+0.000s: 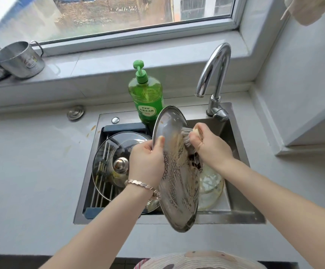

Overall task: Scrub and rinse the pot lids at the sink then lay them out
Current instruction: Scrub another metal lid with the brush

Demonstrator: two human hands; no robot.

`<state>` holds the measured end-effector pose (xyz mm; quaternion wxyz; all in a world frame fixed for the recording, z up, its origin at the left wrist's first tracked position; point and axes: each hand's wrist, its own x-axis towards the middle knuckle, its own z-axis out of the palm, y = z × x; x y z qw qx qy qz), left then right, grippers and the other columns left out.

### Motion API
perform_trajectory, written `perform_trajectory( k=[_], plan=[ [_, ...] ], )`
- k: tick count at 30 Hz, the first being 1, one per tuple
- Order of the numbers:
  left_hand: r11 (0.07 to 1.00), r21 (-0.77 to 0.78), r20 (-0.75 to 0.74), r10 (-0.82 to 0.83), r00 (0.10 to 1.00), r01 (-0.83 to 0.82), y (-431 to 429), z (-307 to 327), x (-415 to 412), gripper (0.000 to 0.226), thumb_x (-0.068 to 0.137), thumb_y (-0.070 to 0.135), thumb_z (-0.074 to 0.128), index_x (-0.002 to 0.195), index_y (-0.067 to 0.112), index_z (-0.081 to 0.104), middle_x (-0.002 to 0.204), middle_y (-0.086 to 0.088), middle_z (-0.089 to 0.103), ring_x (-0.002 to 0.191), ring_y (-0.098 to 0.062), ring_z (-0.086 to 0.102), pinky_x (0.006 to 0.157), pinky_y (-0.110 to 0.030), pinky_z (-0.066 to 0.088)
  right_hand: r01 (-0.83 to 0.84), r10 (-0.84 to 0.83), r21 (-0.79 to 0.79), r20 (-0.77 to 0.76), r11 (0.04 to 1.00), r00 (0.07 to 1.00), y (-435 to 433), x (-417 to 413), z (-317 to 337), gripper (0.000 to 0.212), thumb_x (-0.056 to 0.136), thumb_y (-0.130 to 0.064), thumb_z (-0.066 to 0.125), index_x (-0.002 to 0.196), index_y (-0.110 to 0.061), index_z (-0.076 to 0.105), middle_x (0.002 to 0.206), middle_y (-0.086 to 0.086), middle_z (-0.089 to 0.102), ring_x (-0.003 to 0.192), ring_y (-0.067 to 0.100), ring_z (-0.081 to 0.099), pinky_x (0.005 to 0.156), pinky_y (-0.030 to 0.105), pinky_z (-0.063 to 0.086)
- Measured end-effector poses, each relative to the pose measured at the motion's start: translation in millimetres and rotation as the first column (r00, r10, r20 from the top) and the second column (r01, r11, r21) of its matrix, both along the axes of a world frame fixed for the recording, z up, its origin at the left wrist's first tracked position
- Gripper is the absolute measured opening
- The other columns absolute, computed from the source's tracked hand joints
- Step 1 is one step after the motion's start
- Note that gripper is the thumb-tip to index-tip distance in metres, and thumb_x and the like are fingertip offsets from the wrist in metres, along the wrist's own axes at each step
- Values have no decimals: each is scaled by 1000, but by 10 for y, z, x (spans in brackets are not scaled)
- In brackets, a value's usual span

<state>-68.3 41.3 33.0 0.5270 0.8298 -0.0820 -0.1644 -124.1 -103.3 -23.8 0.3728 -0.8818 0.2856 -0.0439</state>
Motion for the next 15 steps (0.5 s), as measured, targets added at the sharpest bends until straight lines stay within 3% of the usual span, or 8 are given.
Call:
perform_trajectory(
  k=[3,6,9,13,15],
  plan=[
    [999,10,-37,-36,999,36,7,0,9,25,82,19,69,60,12,61,58,-7,61,58,-24,57,59,-33,50,-127,139,-94,144,988,980,191,-54,175,28,93,-49,36,109,-27,43,69,-10,47,71,18,49,60,33,34],
    [989,30,-83,-144,986,147,61,72,49,19,69,9,79,69,23,65,67,6,68,66,-12,66,65,-29,57,-179,182,-35,198,983,963,176,-99,264,31,88,-52,43,109,-30,49,76,-11,53,67,12,48,65,32,40],
    [955,141,-73,-254,964,262,27,125,10,26,67,8,81,71,24,61,69,8,66,63,-4,63,55,-14,52,-57,21,172,204,983,979,-115,-53,168,19,90,-44,51,100,-28,55,60,-8,48,55,14,44,62,35,39],
    [945,220,-3,-248,969,242,-29,112,-7,26,69,8,77,64,23,57,58,10,57,51,1,50,41,-5,36,-348,286,137,340,927,896,225,-120,321,29,77,-49,60,99,-29,59,78,5,63,68,23,56,67,36,47],
    [941,216,-17,-264,964,261,-33,103,-6,23,68,9,79,67,21,59,60,9,60,53,1,53,45,-7,42,-284,213,186,326,941,921,122,-31,346,32,77,-48,63,102,-28,60,81,8,65,72,26,59,72,39,51]
  ],
)
